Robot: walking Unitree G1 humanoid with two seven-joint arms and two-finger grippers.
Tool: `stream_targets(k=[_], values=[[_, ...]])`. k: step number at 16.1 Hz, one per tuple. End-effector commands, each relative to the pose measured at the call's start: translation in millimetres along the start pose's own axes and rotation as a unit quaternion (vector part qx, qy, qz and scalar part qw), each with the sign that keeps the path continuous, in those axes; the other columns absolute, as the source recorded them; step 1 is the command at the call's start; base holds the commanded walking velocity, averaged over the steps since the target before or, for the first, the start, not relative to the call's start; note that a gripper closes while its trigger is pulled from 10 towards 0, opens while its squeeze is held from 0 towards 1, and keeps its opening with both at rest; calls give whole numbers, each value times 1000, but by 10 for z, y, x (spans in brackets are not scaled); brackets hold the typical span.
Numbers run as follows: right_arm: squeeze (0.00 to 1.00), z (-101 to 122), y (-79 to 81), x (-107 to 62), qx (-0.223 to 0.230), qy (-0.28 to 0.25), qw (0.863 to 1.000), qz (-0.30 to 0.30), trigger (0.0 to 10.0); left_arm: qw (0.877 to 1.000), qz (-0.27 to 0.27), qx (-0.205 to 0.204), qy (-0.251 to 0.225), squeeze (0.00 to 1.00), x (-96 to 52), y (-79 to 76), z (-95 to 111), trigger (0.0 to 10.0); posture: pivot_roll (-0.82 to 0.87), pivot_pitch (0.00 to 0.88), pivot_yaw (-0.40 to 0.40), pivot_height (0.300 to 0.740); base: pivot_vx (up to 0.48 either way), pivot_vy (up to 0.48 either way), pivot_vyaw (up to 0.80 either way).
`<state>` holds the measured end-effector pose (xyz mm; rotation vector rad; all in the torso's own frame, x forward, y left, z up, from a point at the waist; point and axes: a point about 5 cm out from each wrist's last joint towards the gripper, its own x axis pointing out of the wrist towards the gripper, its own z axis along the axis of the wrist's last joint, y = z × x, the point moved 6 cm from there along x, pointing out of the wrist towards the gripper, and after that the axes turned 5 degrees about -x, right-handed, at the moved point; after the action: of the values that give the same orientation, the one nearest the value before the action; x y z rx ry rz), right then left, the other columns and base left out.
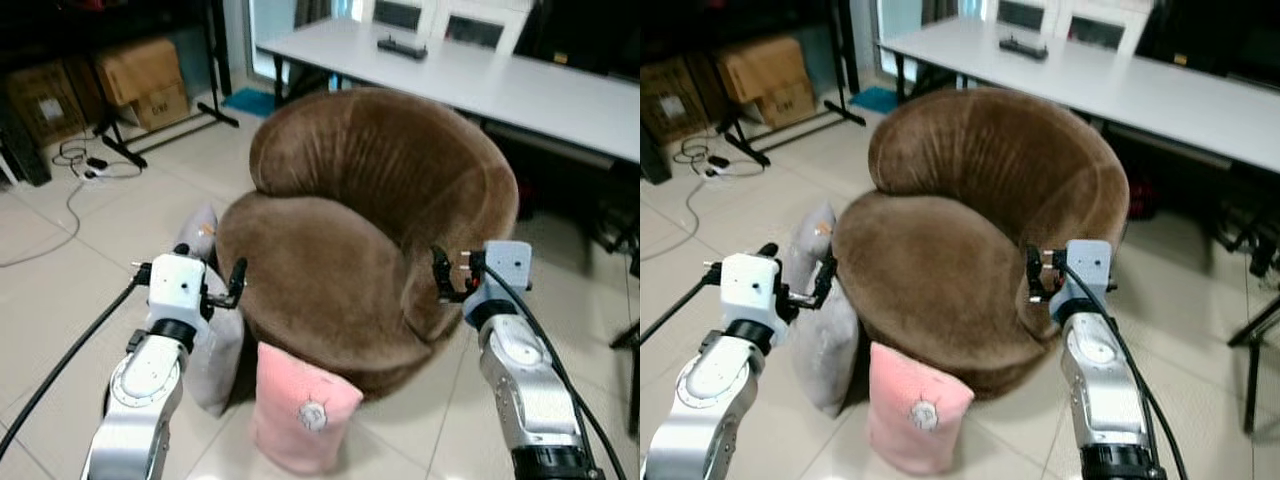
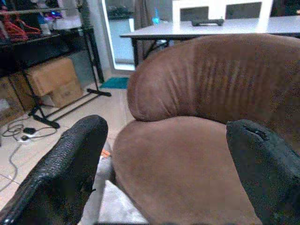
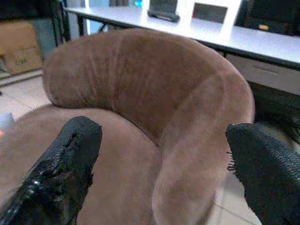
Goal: Move the pillow to the sofa from floor
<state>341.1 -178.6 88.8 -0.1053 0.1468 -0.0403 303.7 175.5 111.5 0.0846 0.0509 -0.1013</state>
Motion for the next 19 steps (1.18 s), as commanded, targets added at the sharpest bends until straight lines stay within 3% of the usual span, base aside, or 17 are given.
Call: stream_targets(k=[1,5,8,12,15,17,19], values=[[0,34,69,17,7,-5,1000,8,10000,1000,6,5,-3,1000,10,45,29,10000,22,0,-69,740,300,0,0],[0,34,68,31,9,-5,1000,6,10000,1000,8,4,-4,1000,25,52,35,10000,19,0,-69,740,303,0,0],[0,0,44,22,44,3,999,3,10000,1000,9,3,-3,1000,26,56,29,10000,20,0,-73,740,301,0,0],[0,16,57,30,44,-1,999,7,10000,1000,13,7,-6,1000,25,70,40,10000,22,0,-74,740,296,0,0],[0,-28,104,26,55,9,998,16,10000,1000,25,16,-3,1000,28,105,27,10000,22,0,-74,730,0,0,0],[0,-57,98,1,65,13,998,15,10000,999,28,27,-5,816,13,128,20,10000,20,0,-70,710,0,0,0],[0,-86,98,-12,74,18,997,18,10000,999,28,39,-5,180,0,140,4,10000,18,0,-70,690,0,0,0]])
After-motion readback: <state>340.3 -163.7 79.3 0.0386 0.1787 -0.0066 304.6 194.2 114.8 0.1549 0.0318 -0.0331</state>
